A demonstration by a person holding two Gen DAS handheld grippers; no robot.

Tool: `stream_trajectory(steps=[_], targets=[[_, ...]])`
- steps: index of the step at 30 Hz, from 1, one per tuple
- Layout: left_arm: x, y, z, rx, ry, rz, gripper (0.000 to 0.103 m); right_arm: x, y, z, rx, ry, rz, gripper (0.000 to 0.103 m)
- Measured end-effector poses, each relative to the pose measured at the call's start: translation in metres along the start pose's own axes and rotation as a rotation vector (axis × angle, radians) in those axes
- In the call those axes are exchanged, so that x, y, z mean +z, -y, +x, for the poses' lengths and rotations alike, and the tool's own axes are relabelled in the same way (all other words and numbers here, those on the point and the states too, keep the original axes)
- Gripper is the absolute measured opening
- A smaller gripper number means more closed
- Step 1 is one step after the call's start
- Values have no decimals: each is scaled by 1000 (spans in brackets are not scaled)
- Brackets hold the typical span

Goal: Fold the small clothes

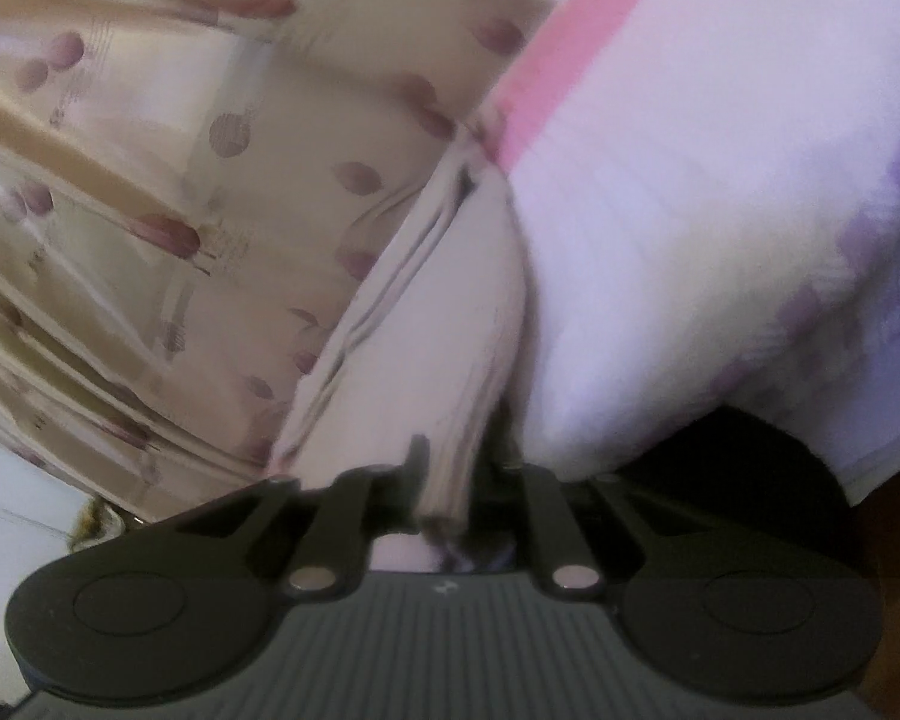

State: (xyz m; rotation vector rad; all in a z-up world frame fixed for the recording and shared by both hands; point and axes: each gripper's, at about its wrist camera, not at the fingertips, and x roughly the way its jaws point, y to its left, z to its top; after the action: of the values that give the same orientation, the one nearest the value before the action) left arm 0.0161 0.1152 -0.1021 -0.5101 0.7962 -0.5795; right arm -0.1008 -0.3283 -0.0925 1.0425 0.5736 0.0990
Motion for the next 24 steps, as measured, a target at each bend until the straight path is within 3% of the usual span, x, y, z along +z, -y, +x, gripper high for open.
stream_trajectory(steps=[2,11,24], targets=[[1,6,-3,9,18,20,3,1,-6,1,1,-8,-14,7],[22,36,-16,-2,125,107,3,23,-35,2,161,7,15,8],[53,87,-3,89,239,296,3,56,-53,12,266,59,57,8]])
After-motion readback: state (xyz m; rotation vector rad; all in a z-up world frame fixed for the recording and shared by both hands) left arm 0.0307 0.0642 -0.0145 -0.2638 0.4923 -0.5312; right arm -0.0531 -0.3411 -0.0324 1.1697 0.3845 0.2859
